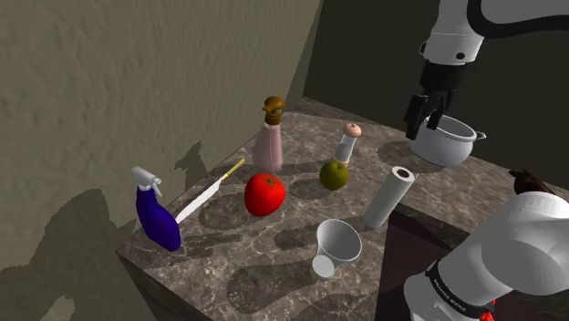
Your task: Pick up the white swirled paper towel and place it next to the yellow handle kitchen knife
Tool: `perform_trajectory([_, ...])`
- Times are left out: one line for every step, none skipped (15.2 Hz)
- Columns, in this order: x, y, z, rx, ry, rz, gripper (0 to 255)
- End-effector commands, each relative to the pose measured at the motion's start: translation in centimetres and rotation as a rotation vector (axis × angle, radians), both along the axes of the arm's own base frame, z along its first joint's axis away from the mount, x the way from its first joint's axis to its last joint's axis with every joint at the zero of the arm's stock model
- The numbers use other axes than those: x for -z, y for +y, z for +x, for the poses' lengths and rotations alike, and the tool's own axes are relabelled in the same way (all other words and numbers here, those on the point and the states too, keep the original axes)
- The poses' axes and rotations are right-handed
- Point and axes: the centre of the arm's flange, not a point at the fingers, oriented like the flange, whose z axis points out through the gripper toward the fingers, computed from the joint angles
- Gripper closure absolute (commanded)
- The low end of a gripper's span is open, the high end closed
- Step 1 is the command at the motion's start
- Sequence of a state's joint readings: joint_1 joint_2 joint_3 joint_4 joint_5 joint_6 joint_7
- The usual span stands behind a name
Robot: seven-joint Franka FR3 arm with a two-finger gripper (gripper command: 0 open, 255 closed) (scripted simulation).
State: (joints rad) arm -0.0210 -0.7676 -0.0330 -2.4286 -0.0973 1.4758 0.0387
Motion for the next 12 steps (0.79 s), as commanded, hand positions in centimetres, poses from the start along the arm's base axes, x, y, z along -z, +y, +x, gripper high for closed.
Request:
perform_trajectory([0.0,0.0,0.0,0.0,0.0,0.0,0])
perform_trajectory([1.2,0.2,-0.7,-0.016,-0.03,0.003,0])
perform_trajectory([2.4,0.4,-1.4,-0.032,-0.061,0.005,0])
perform_trajectory([3.7,0.5,-2.0,-0.048,-0.091,0.008,0])
perform_trajectory([4.9,0.7,-2.6,-0.064,-0.122,0.011,0])
perform_trajectory([6.2,0.8,-3.1,-0.081,-0.152,0.013,0])
perform_trajectory([7.5,1.0,-3.6,-0.097,-0.183,0.016,0])
perform_trajectory([8.8,1.1,-4.1,-0.113,-0.213,0.018,0])
perform_trajectory([10.0,1.2,-4.5,-0.127,-0.239,0.021,0])
perform_trajectory([10.5,1.2,-4.5,-0.127,-0.239,0.021,0])
perform_trajectory([11.0,1.2,-4.4,-0.127,-0.239,0.021,0])
perform_trajectory([11.5,1.2,-4.4,-0.127,-0.239,0.021,0])
